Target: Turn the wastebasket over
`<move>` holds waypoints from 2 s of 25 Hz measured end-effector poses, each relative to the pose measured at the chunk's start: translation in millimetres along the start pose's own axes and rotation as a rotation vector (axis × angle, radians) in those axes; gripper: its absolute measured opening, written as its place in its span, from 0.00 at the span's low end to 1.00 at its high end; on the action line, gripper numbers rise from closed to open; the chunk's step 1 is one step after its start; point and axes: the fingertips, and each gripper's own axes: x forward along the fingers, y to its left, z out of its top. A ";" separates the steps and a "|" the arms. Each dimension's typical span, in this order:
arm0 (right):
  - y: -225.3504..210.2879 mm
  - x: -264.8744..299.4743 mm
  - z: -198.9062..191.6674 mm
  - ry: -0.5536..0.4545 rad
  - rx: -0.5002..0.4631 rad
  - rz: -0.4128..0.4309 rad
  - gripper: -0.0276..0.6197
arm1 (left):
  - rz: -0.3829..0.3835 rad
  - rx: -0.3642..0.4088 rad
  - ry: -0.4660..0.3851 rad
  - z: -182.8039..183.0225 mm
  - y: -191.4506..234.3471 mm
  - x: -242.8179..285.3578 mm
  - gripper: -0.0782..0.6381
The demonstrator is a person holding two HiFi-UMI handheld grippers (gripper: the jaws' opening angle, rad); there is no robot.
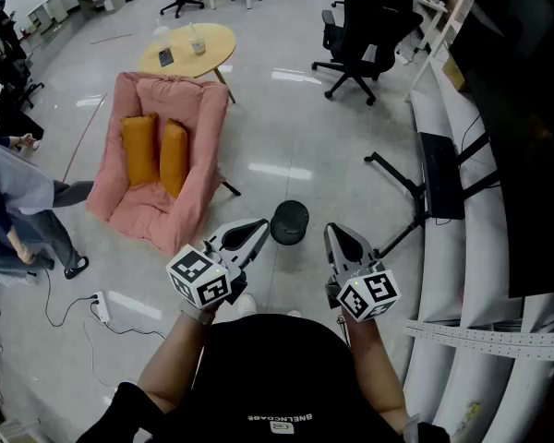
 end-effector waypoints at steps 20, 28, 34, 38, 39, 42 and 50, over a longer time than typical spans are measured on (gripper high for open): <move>4.6 52.8 0.6 -0.016 0.013 -0.126 0.06 | 0.034 0.057 -0.015 19.2 81.8 -21.6 0.13; -26.5 66.5 -4.3 0.003 0.037 -0.114 0.06 | 0.081 0.059 0.007 9.5 100.5 1.2 0.13; -77.9 104.6 1.4 0.033 0.024 -0.002 0.06 | 0.182 0.048 0.012 6.0 118.7 49.8 0.13; -122.1 130.9 9.9 0.064 0.020 0.091 0.06 | 0.264 0.033 -0.012 9.5 130.3 94.3 0.13; -133.6 136.3 12.1 0.072 0.020 0.109 0.06 | 0.277 0.027 -0.015 9.7 132.1 106.1 0.13; -167.1 149.4 17.3 0.102 0.026 0.159 0.06 | 0.328 0.008 -0.014 9.2 136.4 140.1 0.13; -220.7 182.2 6.1 0.196 0.071 0.247 0.06 | 0.442 -0.065 0.035 -12.4 152.5 183.7 0.25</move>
